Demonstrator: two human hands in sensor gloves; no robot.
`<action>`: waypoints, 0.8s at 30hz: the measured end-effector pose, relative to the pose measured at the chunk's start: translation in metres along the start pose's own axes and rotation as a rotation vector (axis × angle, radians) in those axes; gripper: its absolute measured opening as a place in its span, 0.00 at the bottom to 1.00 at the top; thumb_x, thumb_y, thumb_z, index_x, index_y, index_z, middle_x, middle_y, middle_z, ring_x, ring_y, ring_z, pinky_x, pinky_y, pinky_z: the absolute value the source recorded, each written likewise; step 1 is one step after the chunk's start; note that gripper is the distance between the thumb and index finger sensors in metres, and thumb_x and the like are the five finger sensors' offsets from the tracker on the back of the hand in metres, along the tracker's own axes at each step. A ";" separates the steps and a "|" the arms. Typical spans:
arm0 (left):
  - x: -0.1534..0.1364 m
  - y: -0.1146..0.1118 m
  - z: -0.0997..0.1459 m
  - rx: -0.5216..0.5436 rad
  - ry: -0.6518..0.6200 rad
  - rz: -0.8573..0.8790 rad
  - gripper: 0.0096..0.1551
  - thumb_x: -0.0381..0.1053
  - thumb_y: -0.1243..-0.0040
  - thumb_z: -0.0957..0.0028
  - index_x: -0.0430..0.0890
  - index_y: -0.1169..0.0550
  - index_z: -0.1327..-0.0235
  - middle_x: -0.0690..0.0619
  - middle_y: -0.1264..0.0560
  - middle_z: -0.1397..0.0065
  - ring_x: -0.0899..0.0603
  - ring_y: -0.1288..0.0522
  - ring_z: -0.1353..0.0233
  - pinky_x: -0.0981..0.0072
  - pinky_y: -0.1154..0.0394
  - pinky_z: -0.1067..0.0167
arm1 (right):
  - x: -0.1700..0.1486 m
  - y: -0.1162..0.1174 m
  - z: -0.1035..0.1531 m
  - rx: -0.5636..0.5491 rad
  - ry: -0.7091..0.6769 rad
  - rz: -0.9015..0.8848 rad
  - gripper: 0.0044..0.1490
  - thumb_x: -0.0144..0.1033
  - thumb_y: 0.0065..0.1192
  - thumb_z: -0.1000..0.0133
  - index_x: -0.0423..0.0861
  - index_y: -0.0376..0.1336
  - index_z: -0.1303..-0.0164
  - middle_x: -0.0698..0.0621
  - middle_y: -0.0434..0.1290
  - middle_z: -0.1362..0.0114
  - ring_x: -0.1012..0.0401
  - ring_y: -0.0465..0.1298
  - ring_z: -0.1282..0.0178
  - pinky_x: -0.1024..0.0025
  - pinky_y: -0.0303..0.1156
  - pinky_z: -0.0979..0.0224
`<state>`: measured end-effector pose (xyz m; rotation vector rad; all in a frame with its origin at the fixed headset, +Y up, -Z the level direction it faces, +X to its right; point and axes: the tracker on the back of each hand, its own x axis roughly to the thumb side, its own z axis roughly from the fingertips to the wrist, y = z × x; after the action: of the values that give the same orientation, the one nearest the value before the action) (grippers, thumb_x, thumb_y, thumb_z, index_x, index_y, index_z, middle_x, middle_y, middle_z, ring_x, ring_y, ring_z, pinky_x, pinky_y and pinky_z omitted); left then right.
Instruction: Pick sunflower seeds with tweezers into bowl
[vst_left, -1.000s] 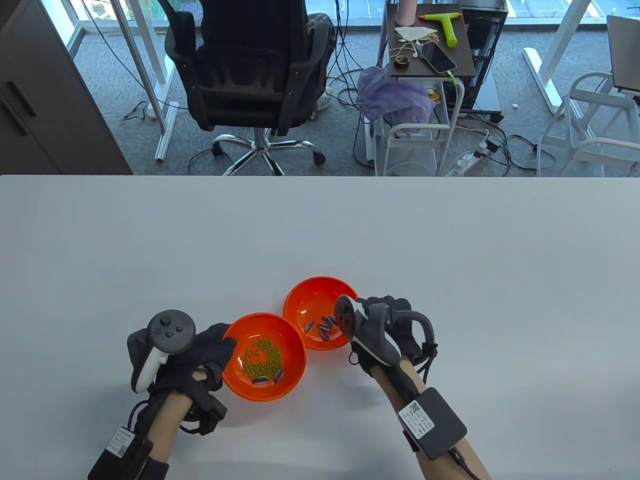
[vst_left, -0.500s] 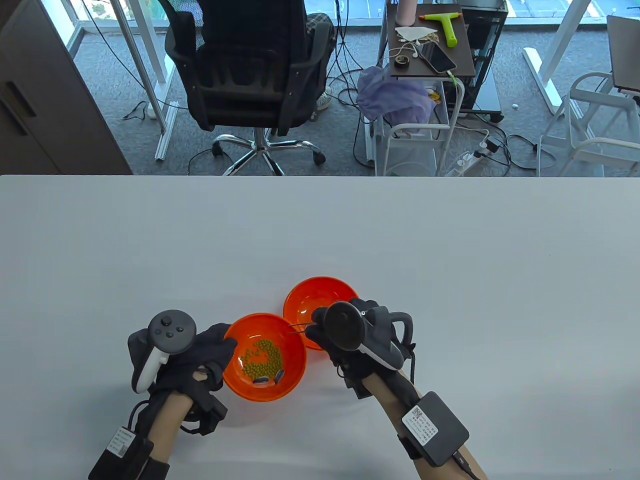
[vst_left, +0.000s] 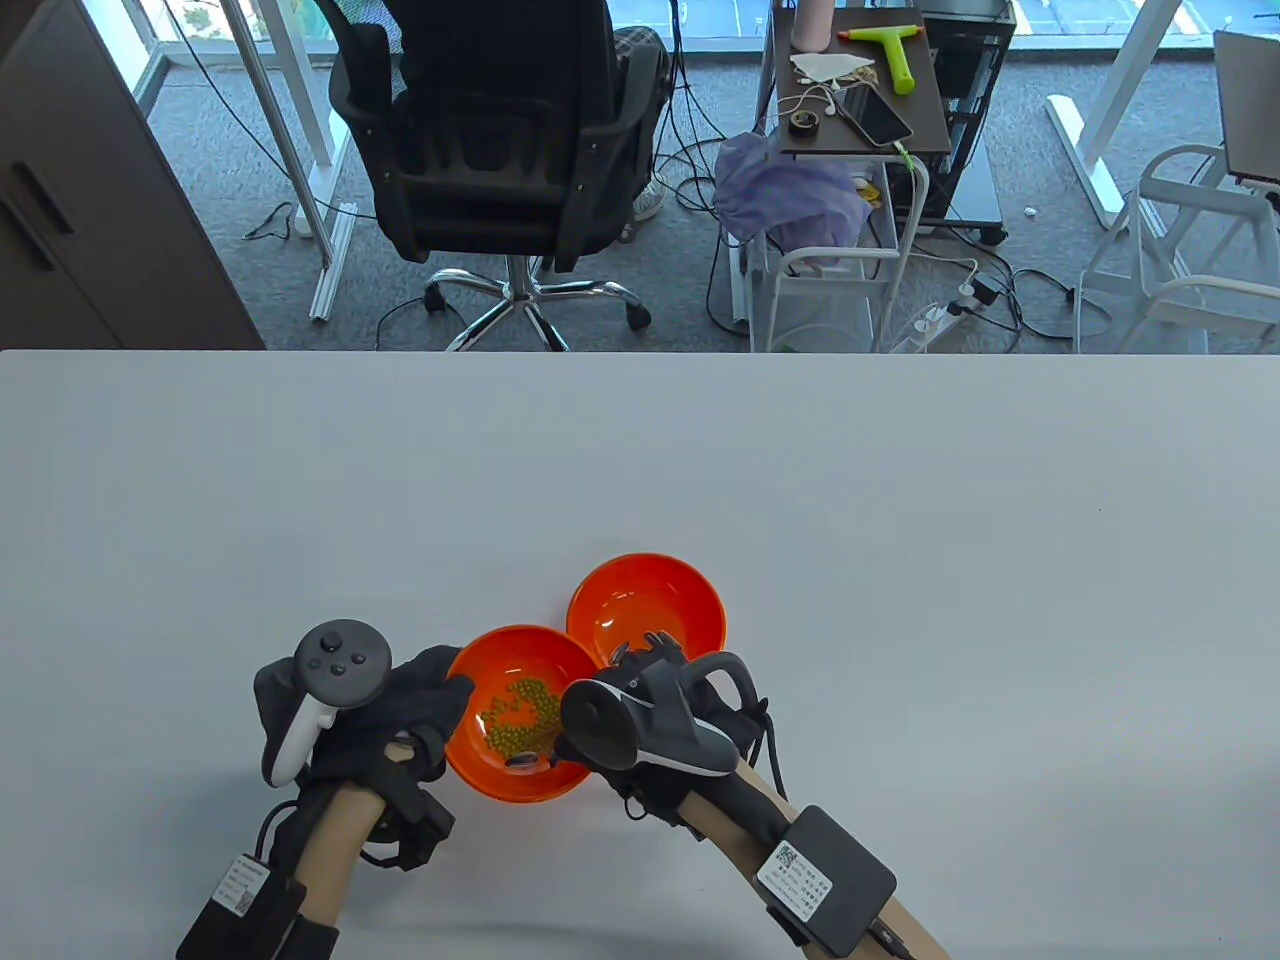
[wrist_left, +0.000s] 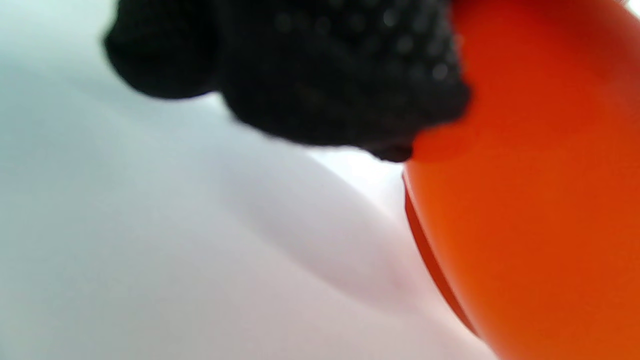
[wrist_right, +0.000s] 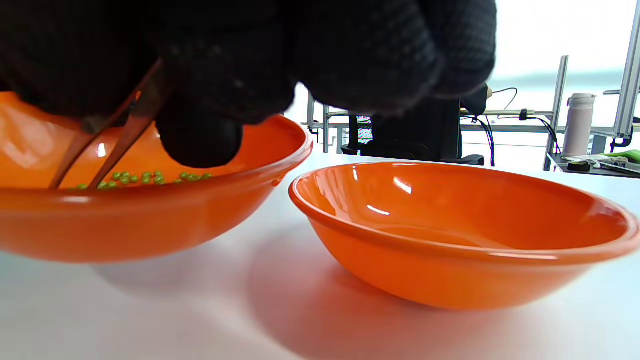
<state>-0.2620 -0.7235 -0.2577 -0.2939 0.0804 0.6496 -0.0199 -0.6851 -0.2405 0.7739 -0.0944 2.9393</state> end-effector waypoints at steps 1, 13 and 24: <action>0.000 0.000 0.000 0.000 -0.001 0.001 0.26 0.55 0.38 0.49 0.47 0.19 0.39 0.49 0.12 0.68 0.52 0.15 0.81 0.58 0.13 0.67 | 0.001 0.001 0.000 0.000 -0.002 0.010 0.28 0.60 0.75 0.65 0.57 0.85 0.62 0.63 0.83 0.69 0.63 0.82 0.68 0.62 0.80 0.45; 0.000 0.000 0.000 0.001 -0.001 0.001 0.27 0.55 0.38 0.49 0.47 0.19 0.39 0.49 0.12 0.68 0.52 0.15 0.81 0.58 0.13 0.67 | 0.006 0.004 0.001 -0.017 -0.026 0.017 0.24 0.56 0.76 0.66 0.55 0.87 0.69 0.63 0.83 0.72 0.63 0.82 0.70 0.62 0.80 0.46; 0.000 0.000 0.000 0.001 -0.002 0.000 0.26 0.55 0.38 0.49 0.47 0.19 0.39 0.49 0.12 0.68 0.52 0.15 0.81 0.58 0.13 0.67 | 0.008 0.004 0.001 0.011 -0.025 0.024 0.27 0.60 0.75 0.66 0.55 0.86 0.67 0.63 0.83 0.72 0.63 0.82 0.71 0.63 0.80 0.46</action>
<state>-0.2623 -0.7232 -0.2576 -0.2926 0.0787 0.6495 -0.0268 -0.6885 -0.2353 0.8168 -0.0907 2.9552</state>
